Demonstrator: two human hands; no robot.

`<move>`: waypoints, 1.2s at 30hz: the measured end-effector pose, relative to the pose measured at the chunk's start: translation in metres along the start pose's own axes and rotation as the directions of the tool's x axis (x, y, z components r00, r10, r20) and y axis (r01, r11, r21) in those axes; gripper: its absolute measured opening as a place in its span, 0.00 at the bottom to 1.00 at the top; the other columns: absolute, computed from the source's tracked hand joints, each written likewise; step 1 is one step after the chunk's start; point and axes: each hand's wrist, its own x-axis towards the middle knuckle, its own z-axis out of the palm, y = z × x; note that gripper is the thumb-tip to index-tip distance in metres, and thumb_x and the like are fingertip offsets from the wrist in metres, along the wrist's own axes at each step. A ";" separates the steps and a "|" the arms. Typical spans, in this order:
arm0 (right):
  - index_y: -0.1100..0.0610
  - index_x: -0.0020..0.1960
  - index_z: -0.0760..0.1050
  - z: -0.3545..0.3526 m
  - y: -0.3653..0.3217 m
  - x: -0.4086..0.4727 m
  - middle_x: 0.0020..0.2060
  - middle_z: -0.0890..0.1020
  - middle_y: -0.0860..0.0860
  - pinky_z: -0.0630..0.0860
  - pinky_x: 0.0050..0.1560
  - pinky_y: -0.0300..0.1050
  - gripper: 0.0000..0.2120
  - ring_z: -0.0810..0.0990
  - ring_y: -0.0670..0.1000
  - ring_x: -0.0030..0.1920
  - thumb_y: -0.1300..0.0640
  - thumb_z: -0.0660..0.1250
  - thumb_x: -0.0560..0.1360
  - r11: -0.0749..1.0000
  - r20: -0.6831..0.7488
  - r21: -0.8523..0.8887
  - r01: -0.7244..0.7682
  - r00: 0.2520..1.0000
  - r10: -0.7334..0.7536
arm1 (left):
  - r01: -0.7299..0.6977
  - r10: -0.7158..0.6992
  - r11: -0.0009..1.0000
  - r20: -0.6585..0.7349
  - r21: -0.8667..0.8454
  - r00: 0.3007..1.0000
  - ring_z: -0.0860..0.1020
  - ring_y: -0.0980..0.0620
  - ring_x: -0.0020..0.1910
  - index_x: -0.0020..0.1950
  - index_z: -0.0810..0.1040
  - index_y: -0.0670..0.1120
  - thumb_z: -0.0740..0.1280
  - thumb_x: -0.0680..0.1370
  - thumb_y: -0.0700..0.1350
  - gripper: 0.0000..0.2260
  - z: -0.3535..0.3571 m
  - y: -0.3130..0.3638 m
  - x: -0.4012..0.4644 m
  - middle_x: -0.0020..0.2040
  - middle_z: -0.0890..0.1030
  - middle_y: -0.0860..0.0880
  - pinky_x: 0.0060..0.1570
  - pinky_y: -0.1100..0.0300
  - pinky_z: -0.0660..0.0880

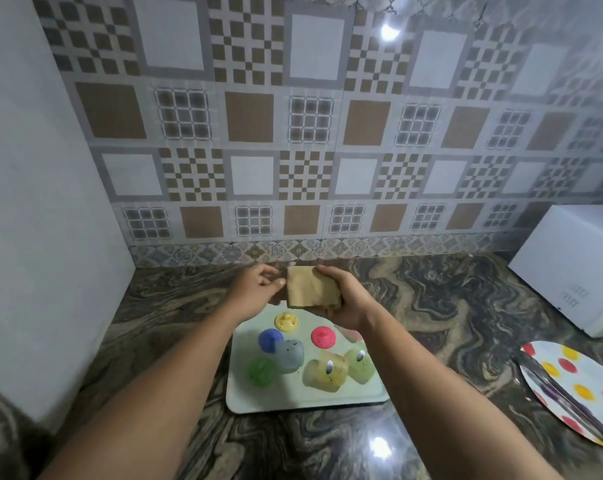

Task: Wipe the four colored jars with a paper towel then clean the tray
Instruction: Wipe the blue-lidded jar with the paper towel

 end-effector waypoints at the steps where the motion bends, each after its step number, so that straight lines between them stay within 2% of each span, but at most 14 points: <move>1: 0.61 0.67 0.77 -0.003 0.006 0.004 0.51 0.83 0.59 0.82 0.53 0.55 0.21 0.83 0.61 0.56 0.49 0.69 0.80 0.999 -0.034 0.027 -0.037 0.999 0.038 | 0.027 -0.027 0.998 -0.005 0.055 1.000 0.86 0.51 0.41 0.55 0.78 0.50 0.72 0.78 0.48 0.07 0.002 -0.012 0.000 0.46 0.85 0.48 0.44 0.53 0.81; 2: 0.61 0.67 0.76 -0.006 0.012 0.007 0.52 0.82 0.60 0.85 0.47 0.55 0.20 0.83 0.62 0.57 0.49 0.69 0.80 0.997 -0.072 0.041 -0.064 0.995 0.067 | 0.059 -0.059 0.993 -0.005 0.103 0.998 0.86 0.50 0.41 0.54 0.77 0.51 0.72 0.78 0.49 0.07 0.003 -0.025 -0.002 0.46 0.85 0.48 0.45 0.52 0.80; 4: 0.60 0.67 0.75 -0.013 0.021 0.013 0.53 0.81 0.60 0.82 0.29 0.47 0.19 0.82 0.63 0.58 0.49 0.68 0.82 0.994 -0.145 0.018 -0.105 0.984 0.106 | 0.110 -0.109 0.976 -0.014 0.187 0.994 0.84 0.49 0.42 0.50 0.78 0.51 0.73 0.77 0.49 0.06 0.004 -0.051 -0.004 0.46 0.84 0.47 0.46 0.55 0.79; 6: 0.60 0.69 0.75 -0.020 0.027 0.016 0.54 0.80 0.60 0.79 0.26 0.44 0.20 0.80 0.62 0.57 0.51 0.69 0.81 0.992 -0.202 -0.055 -0.112 0.974 0.099 | 0.152 -0.146 0.956 -0.043 0.250 0.988 0.83 0.48 0.43 0.45 0.79 0.52 0.74 0.75 0.49 0.05 0.005 -0.072 -0.007 0.46 0.85 0.47 0.49 0.54 0.80; 8: 0.60 0.64 0.75 -0.025 0.028 0.019 0.49 0.81 0.59 0.79 0.30 0.45 0.14 0.82 0.59 0.48 0.55 0.70 0.81 0.988 -0.254 -0.122 -0.095 0.965 0.061 | 0.205 -0.201 0.925 -0.046 0.319 0.979 0.83 0.48 0.45 0.41 0.81 0.52 0.73 0.75 0.50 0.05 0.008 -0.087 -0.012 0.45 0.85 0.49 0.50 0.54 0.80; 11: 0.62 0.57 0.75 -0.028 0.027 0.022 0.45 0.81 0.59 0.83 0.39 0.53 0.08 0.82 0.57 0.42 0.61 0.70 0.81 0.989 -0.353 -0.138 -0.060 0.936 0.007 | 0.309 -0.321 0.895 -0.015 0.322 0.947 0.84 0.45 0.42 0.41 0.83 0.45 0.71 0.77 0.52 0.11 0.021 -0.101 -0.021 0.39 0.85 0.46 0.42 0.54 0.80; 15: 0.63 0.62 0.74 -0.032 0.025 0.027 0.47 0.81 0.61 0.82 0.28 0.49 0.12 0.83 0.58 0.43 0.61 0.71 0.81 0.986 -0.369 -0.155 -0.064 0.929 0.002 | 0.412 -0.424 0.883 0.007 0.224 0.906 0.79 0.45 0.30 0.37 0.81 0.43 0.71 0.77 0.53 0.15 0.040 -0.109 -0.024 0.34 0.84 0.42 0.34 0.56 0.75; 18: 0.63 0.63 0.73 -0.034 0.024 0.030 0.47 0.81 0.61 0.81 0.26 0.47 0.12 0.83 0.58 0.43 0.61 0.70 0.82 0.986 -0.384 -0.153 -0.070 0.923 0.006 | 0.415 -0.430 0.873 0.000 0.257 0.903 0.75 0.46 0.30 0.35 0.79 0.44 0.69 0.77 0.52 0.14 0.051 -0.109 -0.021 0.31 0.78 0.47 0.33 0.60 0.68; 21: 0.63 0.59 0.73 -0.037 0.024 0.033 0.44 0.80 0.60 0.78 0.23 0.43 0.08 0.82 0.57 0.41 0.61 0.69 0.83 0.984 -0.380 -0.162 -0.080 0.925 0.013 | 0.417 -0.435 0.877 0.028 0.240 0.900 0.76 0.50 0.35 0.35 0.78 0.46 0.70 0.77 0.49 0.12 0.058 -0.107 -0.017 0.32 0.77 0.50 0.34 0.60 0.69; 25: 0.64 0.62 0.74 -0.043 0.028 0.041 0.45 0.80 0.61 0.80 0.25 0.45 0.10 0.82 0.58 0.41 0.61 0.69 0.82 0.980 -0.368 -0.176 -0.090 0.930 0.019 | 0.415 -0.434 0.893 0.089 0.174 0.897 0.81 0.47 0.49 0.46 0.86 0.45 0.72 0.75 0.42 0.03 0.060 -0.110 -0.013 0.46 0.84 0.48 0.53 0.56 0.78; 27: 0.64 0.63 0.75 -0.047 0.032 0.048 0.48 0.81 0.61 0.82 0.28 0.47 0.12 0.83 0.58 0.43 0.61 0.70 0.82 0.979 -0.361 -0.186 -0.086 0.933 0.013 | 0.420 -0.435 0.896 0.094 0.144 0.896 0.81 0.47 0.51 0.48 0.86 0.46 0.72 0.75 0.41 0.03 0.061 -0.111 -0.014 0.49 0.84 0.47 0.55 0.55 0.78; 31: 0.65 0.62 0.75 -0.043 0.034 0.060 0.47 0.81 0.62 0.84 0.37 0.53 0.13 0.82 0.60 0.44 0.60 0.71 0.81 0.966 -0.354 -0.245 -0.082 0.935 -0.011 | 0.380 -0.383 0.923 0.057 0.055 0.922 0.80 0.50 0.48 0.45 0.84 0.46 0.70 0.77 0.43 0.04 0.057 -0.100 -0.013 0.47 0.83 0.48 0.45 0.58 0.75; 34: 0.63 0.55 0.78 -0.023 0.027 0.067 0.42 0.79 0.60 0.78 0.38 0.49 0.08 0.80 0.57 0.39 0.60 0.71 0.79 0.947 -0.326 -0.322 -0.010 0.940 -0.101 | 0.327 -0.327 0.945 -0.008 -0.027 0.945 0.81 0.49 0.47 0.41 0.83 0.49 0.70 0.77 0.43 0.05 0.043 -0.084 -0.005 0.43 0.84 0.49 0.43 0.59 0.74; 36: 0.62 0.55 0.80 -0.005 0.022 0.075 0.43 0.82 0.59 0.79 0.39 0.47 0.10 0.81 0.55 0.39 0.57 0.71 0.78 0.896 -0.287 -0.440 0.067 0.935 -0.211 | 0.283 -0.289 0.956 -0.070 -0.076 0.955 0.80 0.52 0.44 0.42 0.83 0.49 0.70 0.77 0.42 0.05 0.031 -0.075 -0.001 0.43 0.84 0.50 0.42 0.60 0.73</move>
